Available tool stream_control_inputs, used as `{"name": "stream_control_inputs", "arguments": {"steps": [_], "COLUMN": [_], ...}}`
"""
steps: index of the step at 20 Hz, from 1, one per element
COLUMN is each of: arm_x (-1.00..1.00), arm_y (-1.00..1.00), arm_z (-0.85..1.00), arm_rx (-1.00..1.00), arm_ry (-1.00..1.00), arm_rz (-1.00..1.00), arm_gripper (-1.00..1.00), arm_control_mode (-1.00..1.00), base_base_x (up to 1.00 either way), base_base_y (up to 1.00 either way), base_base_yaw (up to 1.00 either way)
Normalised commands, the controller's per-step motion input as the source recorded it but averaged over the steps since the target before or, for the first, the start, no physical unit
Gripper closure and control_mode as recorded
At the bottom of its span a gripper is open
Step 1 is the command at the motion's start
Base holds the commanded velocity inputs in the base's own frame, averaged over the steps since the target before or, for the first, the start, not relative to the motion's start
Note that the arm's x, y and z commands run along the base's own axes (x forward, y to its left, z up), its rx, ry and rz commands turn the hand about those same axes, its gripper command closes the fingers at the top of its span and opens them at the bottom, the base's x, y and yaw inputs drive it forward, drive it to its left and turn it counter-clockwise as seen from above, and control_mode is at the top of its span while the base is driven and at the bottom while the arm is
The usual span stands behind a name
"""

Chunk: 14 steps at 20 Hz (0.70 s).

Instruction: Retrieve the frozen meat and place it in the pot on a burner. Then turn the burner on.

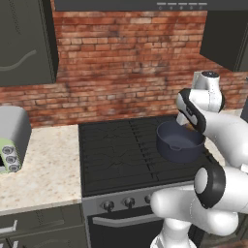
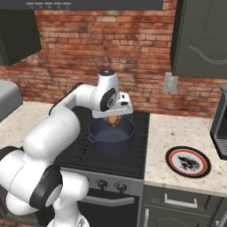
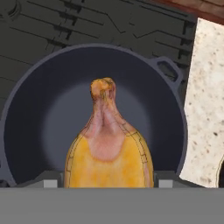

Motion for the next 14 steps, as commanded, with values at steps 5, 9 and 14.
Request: {"name": "stream_control_inputs", "arguments": {"steps": [5, 9, 14], "arm_x": [0.0, 0.0, 0.0], "arm_y": [0.01, 0.08, 0.12], "arm_z": [-0.32, -0.46, -0.3], "arm_rx": [0.0, 0.0, 0.0], "arm_ry": [0.04, 0.0, 0.0], "arm_rz": [-0.01, -0.02, -0.01], "arm_gripper": [1.0, 1.0, 1.0], "arm_control_mode": [-1.0, -1.0, -1.0], "base_base_x": [0.0, 0.0, 0.0], "base_base_y": [0.0, 0.0, 0.0], "base_base_yaw": [0.0, 0.0, 0.0]}}
